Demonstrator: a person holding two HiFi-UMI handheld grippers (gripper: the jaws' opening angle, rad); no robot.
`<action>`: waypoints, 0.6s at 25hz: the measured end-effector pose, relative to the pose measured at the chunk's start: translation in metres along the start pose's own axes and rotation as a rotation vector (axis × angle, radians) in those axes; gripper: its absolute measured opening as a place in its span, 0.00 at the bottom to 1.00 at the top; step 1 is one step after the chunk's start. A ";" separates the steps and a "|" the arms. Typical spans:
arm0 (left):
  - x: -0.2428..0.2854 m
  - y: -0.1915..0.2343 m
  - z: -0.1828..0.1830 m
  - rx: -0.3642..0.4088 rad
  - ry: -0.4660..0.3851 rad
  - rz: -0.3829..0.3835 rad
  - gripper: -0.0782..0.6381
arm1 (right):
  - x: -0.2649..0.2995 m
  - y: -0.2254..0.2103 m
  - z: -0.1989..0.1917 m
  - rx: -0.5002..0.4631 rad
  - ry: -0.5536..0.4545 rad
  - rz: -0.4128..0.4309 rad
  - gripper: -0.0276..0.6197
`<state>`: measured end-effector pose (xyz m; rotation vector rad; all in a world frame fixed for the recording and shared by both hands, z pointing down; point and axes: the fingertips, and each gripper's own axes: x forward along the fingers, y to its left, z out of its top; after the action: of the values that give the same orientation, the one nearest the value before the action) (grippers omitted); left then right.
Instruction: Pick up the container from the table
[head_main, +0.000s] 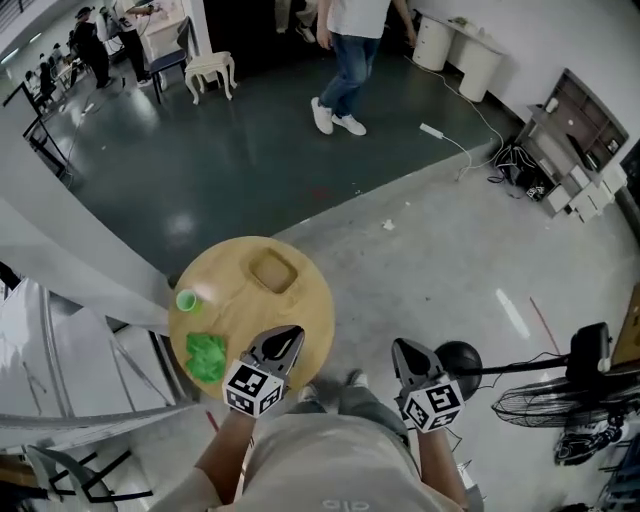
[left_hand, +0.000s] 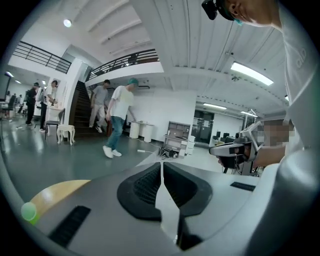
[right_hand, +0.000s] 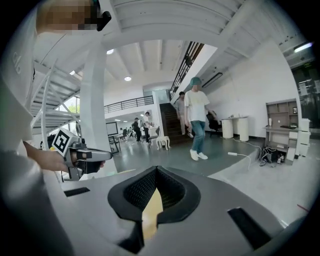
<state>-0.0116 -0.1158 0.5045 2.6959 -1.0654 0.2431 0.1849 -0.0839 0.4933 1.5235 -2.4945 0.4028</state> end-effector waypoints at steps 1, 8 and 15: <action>0.002 0.007 -0.001 -0.008 0.004 0.023 0.13 | 0.008 -0.004 0.003 -0.007 0.005 0.018 0.08; 0.033 0.056 -0.017 -0.034 0.054 0.168 0.13 | 0.065 -0.038 0.020 -0.048 0.050 0.137 0.08; 0.067 0.115 -0.050 -0.039 0.174 0.285 0.17 | 0.110 -0.061 0.029 -0.083 0.103 0.205 0.08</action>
<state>-0.0457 -0.2269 0.5855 2.4292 -1.3802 0.4912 0.1887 -0.2121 0.5069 1.1901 -2.5603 0.3924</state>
